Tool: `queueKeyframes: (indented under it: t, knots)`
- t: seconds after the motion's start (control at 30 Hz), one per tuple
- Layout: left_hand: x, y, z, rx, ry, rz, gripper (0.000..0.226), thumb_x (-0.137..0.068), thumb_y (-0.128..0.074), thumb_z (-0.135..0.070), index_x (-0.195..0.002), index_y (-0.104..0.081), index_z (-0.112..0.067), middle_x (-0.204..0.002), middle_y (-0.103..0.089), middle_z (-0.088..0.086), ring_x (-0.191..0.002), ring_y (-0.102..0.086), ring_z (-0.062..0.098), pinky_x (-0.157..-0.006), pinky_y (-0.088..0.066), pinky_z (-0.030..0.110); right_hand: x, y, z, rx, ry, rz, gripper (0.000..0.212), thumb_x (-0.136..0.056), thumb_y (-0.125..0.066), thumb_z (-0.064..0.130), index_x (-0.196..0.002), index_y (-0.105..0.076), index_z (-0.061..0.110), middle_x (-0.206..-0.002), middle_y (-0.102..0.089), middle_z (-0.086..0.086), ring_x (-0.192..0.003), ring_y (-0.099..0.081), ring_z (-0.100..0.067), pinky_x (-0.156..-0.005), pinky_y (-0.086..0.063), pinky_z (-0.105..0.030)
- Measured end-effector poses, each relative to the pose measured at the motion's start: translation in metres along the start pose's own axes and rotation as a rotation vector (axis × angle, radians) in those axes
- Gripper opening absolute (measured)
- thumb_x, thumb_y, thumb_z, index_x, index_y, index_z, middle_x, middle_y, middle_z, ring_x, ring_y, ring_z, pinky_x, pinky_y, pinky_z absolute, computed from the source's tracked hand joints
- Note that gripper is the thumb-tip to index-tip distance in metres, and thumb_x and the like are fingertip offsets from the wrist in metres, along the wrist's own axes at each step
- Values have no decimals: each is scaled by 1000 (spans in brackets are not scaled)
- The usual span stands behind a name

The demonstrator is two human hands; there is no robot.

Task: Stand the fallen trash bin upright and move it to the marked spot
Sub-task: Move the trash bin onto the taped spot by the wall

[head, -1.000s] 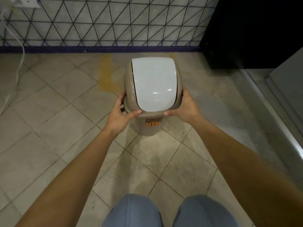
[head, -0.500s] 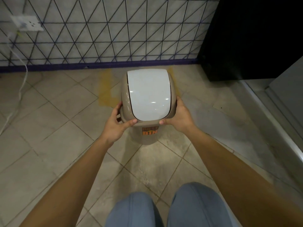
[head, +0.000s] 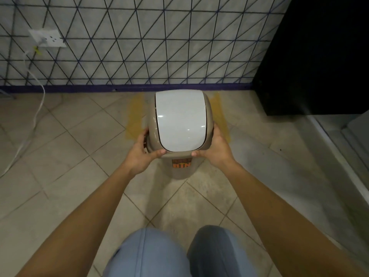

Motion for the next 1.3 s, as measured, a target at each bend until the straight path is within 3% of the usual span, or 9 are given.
queueKeyframes:
  t: [0.17, 0.37, 0.5, 0.6, 0.7, 0.87, 1.03, 1.17, 1.3]
  knots:
    - [-23, 6, 1, 18, -7, -3, 98, -68, -79, -31, -145, -19, -31, -138, -38, -9, -121, -46, 20, -98, -44, 38, -28, -3, 3, 6, -4, 7, 115, -50, -89, 8, -143, -24, 25, -139, -45, 3, -129, -41, -15, -106, -37, -34]
    - [-50, 15, -8, 52, 3, 16, 106, -58, -77, -44, -145, -18, -33, -133, -38, -14, -120, -45, 16, -88, -42, 24, -59, -7, 12, 5, -23, 16, 115, -51, -88, 6, -144, -23, 25, -132, -45, 12, -117, -37, -4, -94, -33, -21]
    - [-62, 15, -14, 47, -13, 33, 104, -66, -79, -33, -147, -14, -27, -144, -34, -8, -127, -41, 17, -98, -42, 30, -77, -3, 17, 45, -53, 56, 115, -53, -88, 7, -145, -20, 23, -120, -40, 17, -115, -36, -4, -92, -32, -21]
    - [-71, 11, -18, 79, -21, 52, 100, -73, -76, -23, -148, -11, -24, -150, -30, -4, -132, -36, 17, -107, -37, 36, -90, 2, 14, 69, -65, 63, 117, -53, -89, 10, -146, -19, 21, -127, -42, 14, -117, -35, -4, -94, -32, -22]
    - [-83, 14, -23, 83, -38, 56, 98, -73, -75, -24, -149, -13, -26, -149, -31, -6, -132, -36, 18, -107, -38, 37, -102, 1, 14, 69, -42, 43, 118, -51, -90, 12, -146, -19, 21, -140, -42, 4, -121, -35, -6, -97, -32, -23]
    - [-95, 17, -25, 64, -81, 76, 91, -77, -73, -20, -148, -16, -23, -148, -34, -4, -132, -38, 17, -107, -39, 39, -111, -1, 8, -13, 9, 73, 115, -53, -88, 10, -145, -20, 22, -138, -39, 8, -129, -36, -10, -107, -32, -29]
    - [-95, 20, -18, 69, -75, 73, 96, -73, -76, -22, -148, -17, -28, -144, -35, -10, -126, -43, 14, -88, -47, 14, -115, 8, 4, -41, 15, 133, 116, -55, -88, 18, -147, -19, 21, -147, -33, 3, -135, -32, -14, -112, -31, -36]
    - [-95, 20, -18, 60, -71, 69, 103, -65, -81, -27, -147, -19, -29, -143, -39, -9, -121, -47, 13, -93, -49, 27, -120, 10, 3, -14, 6, 120, 112, -55, -88, 15, -145, -22, 21, -134, -36, 11, -122, -34, -3, -96, -33, -16]
    - [-101, 19, -20, 83, -63, 26, 97, -69, -80, -16, -147, -23, -24, -142, -39, -6, -120, -47, 17, -83, -50, 16, -127, 11, 3, -4, -19, 104, 110, -59, -85, 7, -147, -20, 21, -143, -33, 4, -121, -30, -3, -97, -30, -20]
Point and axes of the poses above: each hand's wrist, its own x-axis away from the middle knuckle, its own y-axis out of the back of the hand, z = x × y, the point moved 1 cm from there along -x, towards the middle knuckle
